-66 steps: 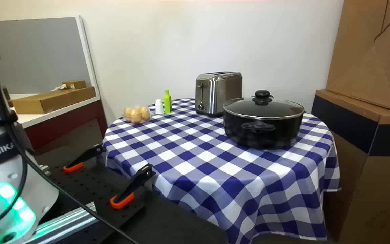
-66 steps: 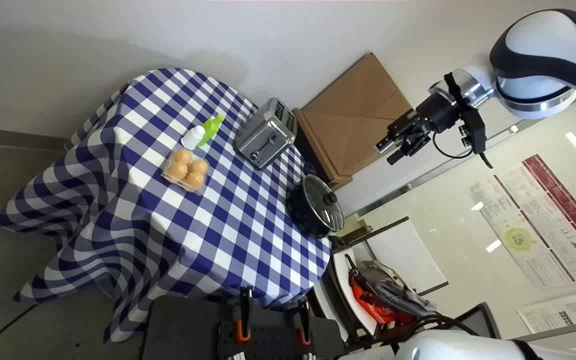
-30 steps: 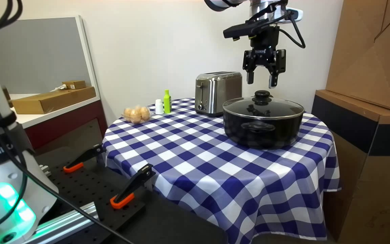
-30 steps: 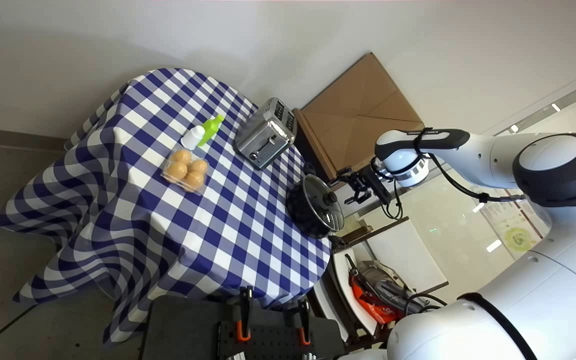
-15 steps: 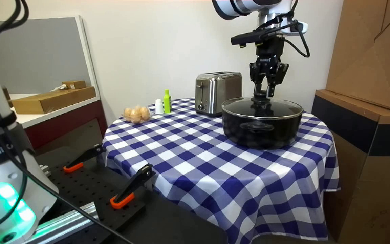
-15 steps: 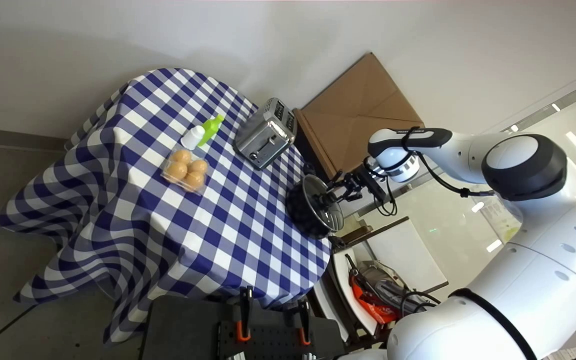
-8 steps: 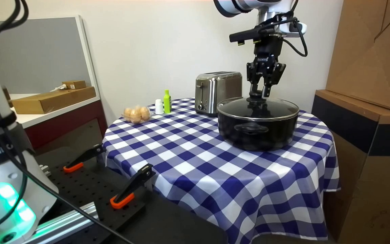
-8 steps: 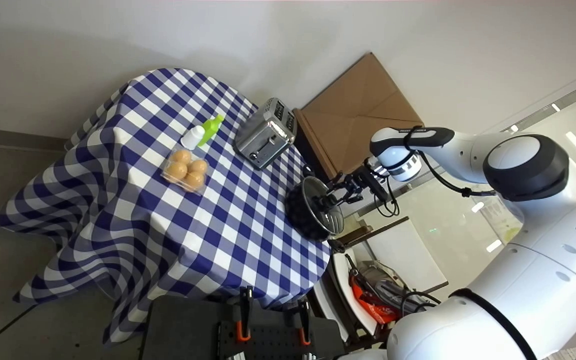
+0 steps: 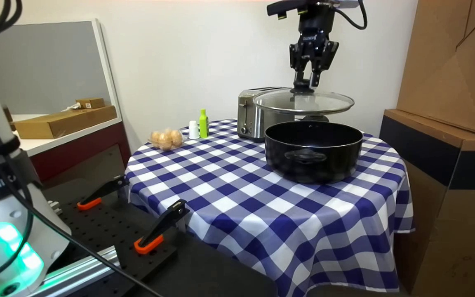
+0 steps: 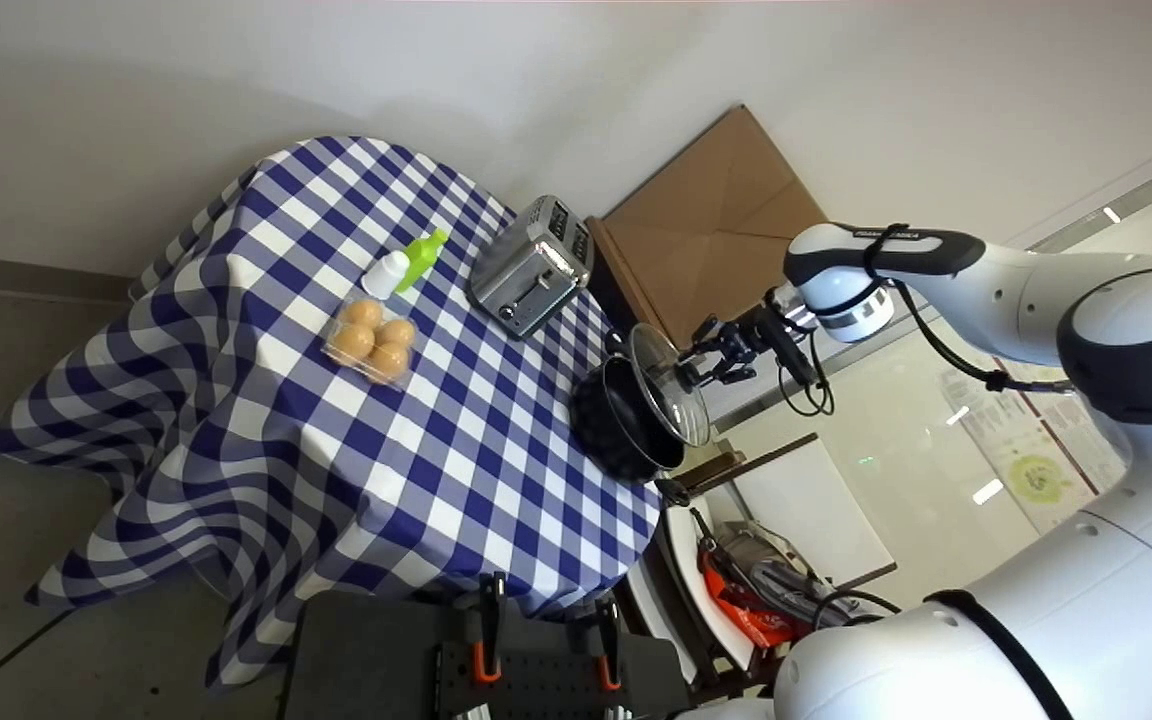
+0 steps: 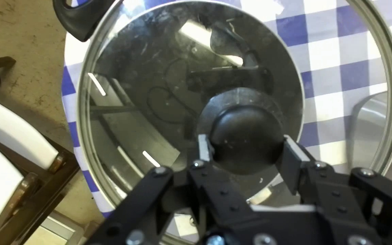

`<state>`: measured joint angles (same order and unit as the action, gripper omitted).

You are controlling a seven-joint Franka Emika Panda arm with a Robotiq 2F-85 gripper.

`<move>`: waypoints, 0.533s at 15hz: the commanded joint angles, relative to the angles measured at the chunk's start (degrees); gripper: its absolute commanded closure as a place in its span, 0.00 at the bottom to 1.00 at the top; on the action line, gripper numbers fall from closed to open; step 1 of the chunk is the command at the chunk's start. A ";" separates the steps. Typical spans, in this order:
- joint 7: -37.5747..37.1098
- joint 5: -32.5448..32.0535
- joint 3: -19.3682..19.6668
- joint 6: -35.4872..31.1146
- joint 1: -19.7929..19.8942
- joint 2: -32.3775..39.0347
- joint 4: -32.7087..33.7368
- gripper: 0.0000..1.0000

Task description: Put the lid on the table

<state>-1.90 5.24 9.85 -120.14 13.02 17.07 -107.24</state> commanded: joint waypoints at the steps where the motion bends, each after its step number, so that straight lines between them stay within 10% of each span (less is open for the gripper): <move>1: 3.01 -0.63 -1.97 1.54 -2.40 -8.15 -5.66 0.76; 8: 3.97 -2.86 -8.78 3.85 -10.66 -9.94 -9.35 0.76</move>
<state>1.27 4.12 2.92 -117.99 4.99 8.42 -115.22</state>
